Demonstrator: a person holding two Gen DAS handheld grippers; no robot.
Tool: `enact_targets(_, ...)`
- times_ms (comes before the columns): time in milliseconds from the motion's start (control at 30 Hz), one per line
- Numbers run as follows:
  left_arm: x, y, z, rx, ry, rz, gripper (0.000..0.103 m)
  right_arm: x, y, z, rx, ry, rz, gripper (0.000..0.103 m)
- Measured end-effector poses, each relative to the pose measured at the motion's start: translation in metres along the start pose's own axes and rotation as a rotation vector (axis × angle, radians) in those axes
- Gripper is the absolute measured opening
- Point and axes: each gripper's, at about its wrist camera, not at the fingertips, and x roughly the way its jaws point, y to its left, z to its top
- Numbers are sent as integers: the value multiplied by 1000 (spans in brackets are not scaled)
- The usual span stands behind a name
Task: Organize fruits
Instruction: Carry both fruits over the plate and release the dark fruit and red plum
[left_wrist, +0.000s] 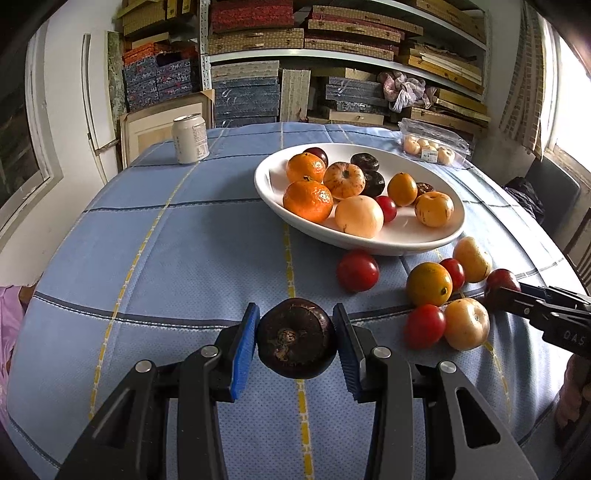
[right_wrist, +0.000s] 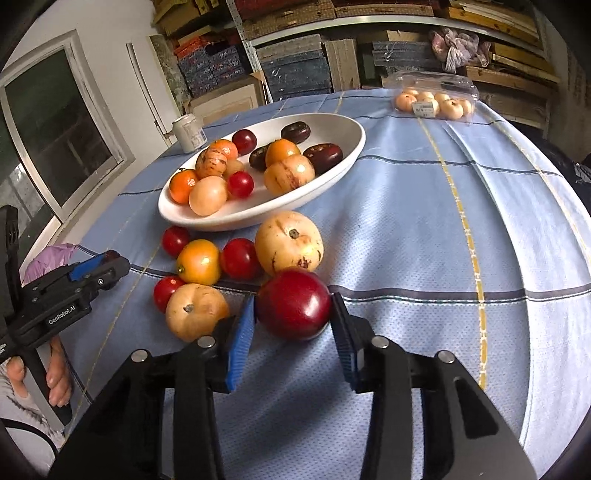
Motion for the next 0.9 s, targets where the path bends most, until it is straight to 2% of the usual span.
enact_targets(233, -3, 6, 12, -33, -15, -20, 41, -28, -1, 4, 9, -106, 10, 40)
enact_targets(433, -2, 12, 61, -66, -50, -12, 41, -50, -2, 40, 12, -189, 15, 40)
enact_targets(533, 3, 4, 84, -82, -56, -34, 41, -54, 2, 64, 1, -221, 21, 40)
enact_targets(700, 20, -34, 97, -26, -46, -87, 41, -40, 4, 109, -3, -249, 24, 40)
enact_targets(900, 51, -76, 99, 36, -1, -128, 41, 1, -5, 151, 15, -223, 16, 39)
